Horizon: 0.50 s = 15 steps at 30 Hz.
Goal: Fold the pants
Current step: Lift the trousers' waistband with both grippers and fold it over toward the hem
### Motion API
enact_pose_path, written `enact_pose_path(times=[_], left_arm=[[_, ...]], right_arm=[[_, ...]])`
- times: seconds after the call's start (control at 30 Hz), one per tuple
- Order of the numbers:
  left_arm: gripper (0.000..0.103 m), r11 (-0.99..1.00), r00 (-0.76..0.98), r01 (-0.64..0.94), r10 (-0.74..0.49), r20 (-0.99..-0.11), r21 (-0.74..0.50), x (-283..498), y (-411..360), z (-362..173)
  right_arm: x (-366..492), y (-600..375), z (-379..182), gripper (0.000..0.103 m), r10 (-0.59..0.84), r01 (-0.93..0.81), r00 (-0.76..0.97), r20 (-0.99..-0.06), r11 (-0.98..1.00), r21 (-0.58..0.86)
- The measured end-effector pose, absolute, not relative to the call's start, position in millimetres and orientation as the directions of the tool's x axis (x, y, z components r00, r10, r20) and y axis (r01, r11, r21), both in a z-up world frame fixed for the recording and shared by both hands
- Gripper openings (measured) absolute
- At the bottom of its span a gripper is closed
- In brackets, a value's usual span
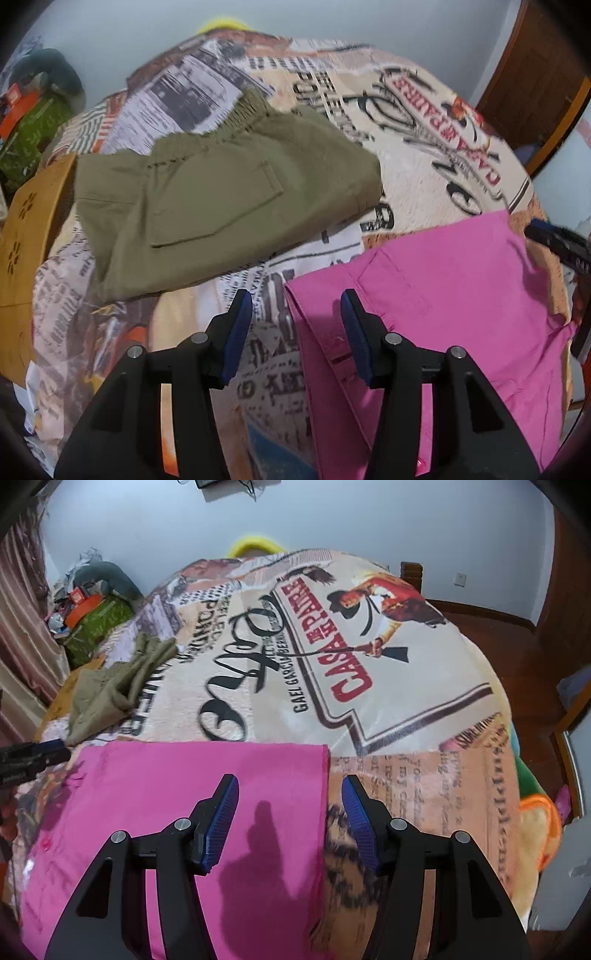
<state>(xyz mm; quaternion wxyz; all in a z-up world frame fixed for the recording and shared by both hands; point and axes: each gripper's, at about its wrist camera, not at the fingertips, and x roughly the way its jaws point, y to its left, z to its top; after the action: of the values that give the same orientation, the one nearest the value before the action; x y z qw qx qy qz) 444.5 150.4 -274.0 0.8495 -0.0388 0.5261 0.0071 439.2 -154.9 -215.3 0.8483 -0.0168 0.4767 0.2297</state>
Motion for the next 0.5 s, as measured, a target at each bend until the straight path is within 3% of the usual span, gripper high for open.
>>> enact_pose_path(times=[0.23,0.37,0.4,0.47,0.5], left_arm=[[0.050,0.994,0.403,-0.057,-0.059,-0.913,-0.089,462.0,150.6,-301.3],[0.048,0.992,0.407,-0.062,-0.073,-0.911,-0.107,464.2,151.7,-302.8],[0.042,0.993,0.409,-0.055,-0.077,-0.909,-0.108,463.7,151.1,-302.5],[0.029,0.993,0.403,-0.055,-0.072,-0.913,-0.103,463.9,150.5,-302.9],[0.025,0.993,0.397,-0.066,-0.065,-0.915,-0.099,464.7,150.8,-302.8]], right_arm=[[465.9,-146.5,-242.0,0.052,0.378,-0.421,0.380,-0.844,0.884,0.206],[467.8,-142.9,-248.5,0.033,0.367,-0.436,0.386,-0.847,0.881,0.183],[466.8,-142.2,-248.8,0.029,0.375,-0.444,0.382,-0.845,0.876,0.188],[465.6,-141.9,-249.7,0.011,0.388,-0.452,0.375,-0.842,0.869,0.200],[463.4,-141.7,-249.4,0.010,0.389,-0.455,0.376,-0.841,0.868,0.198]])
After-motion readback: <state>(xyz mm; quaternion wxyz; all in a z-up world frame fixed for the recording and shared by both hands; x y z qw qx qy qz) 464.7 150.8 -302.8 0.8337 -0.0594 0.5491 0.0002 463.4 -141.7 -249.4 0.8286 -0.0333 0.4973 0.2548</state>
